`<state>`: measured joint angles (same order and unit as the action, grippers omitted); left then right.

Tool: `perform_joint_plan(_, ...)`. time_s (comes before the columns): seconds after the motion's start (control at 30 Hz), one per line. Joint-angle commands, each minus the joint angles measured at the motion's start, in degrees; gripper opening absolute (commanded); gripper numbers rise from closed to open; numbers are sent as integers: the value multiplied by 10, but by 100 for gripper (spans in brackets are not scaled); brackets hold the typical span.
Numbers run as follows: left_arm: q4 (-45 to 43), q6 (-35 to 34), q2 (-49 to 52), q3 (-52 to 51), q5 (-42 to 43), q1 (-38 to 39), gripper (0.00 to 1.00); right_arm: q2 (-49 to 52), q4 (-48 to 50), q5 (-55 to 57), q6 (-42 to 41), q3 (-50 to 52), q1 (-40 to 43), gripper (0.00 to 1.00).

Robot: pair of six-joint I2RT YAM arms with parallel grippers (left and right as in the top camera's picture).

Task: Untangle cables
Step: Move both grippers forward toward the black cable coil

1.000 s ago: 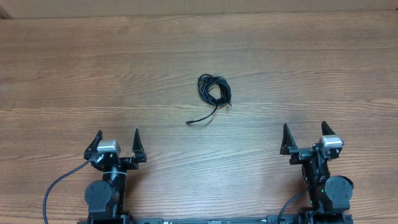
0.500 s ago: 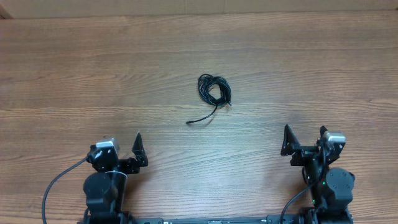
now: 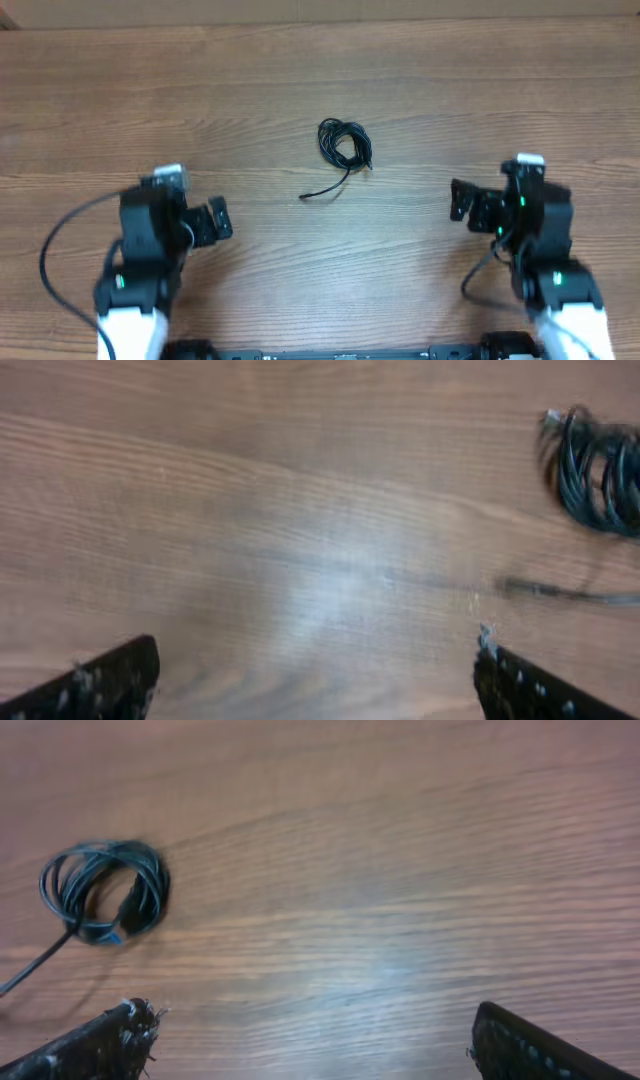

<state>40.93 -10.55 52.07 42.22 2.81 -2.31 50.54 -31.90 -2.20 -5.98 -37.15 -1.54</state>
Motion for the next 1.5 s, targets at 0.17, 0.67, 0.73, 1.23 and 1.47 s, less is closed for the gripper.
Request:
perform_joint_plan(0.17, 200, 2, 200, 208, 26, -3, 100, 191, -112, -59, -2, -193, -2, 100)
perform_joint_plan(0.67, -94, -15, 247, 220, 238, 28, 100, 211, 3, -189, -32, -214, -28, 100)
perform_joint_plan(0.73, -147, -26, 252, 220, 185, 61, 100, 211, -1, -189, -32, -214, -35, 100)
perform_joint_plan(1.23, -152, -53, 496, 383, 41, 250, 89, 211, -100, -45, -63, -214, -36, 100)
perform_joint_plan(1.47, -185, -54, 582, 386, 38, 285, 68, 211, -114, -45, -63, -214, -36, 100)
